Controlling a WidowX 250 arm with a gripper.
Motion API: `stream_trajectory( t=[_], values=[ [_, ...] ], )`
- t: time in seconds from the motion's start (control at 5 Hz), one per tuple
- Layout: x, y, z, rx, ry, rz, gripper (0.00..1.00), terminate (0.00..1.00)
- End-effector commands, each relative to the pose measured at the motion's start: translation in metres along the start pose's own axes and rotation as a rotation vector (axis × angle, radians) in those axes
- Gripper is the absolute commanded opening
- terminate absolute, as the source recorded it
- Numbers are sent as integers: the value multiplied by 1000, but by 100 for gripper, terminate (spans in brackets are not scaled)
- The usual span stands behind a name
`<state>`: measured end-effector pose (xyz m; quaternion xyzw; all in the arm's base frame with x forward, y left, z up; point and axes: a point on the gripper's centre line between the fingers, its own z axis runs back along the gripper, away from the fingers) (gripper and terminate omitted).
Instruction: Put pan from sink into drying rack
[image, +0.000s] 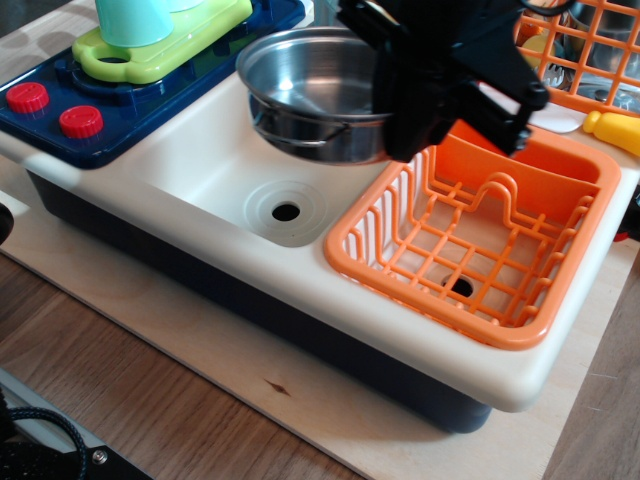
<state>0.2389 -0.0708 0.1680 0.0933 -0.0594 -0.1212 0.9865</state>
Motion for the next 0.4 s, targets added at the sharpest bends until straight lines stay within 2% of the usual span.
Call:
stream_trajectory(
  t=[0.0,0.2],
  values=[
    [27,-35,6,-29,-86,43,0,0],
    [32,-46,-1,-57,-112,34,100,100]
  ],
)
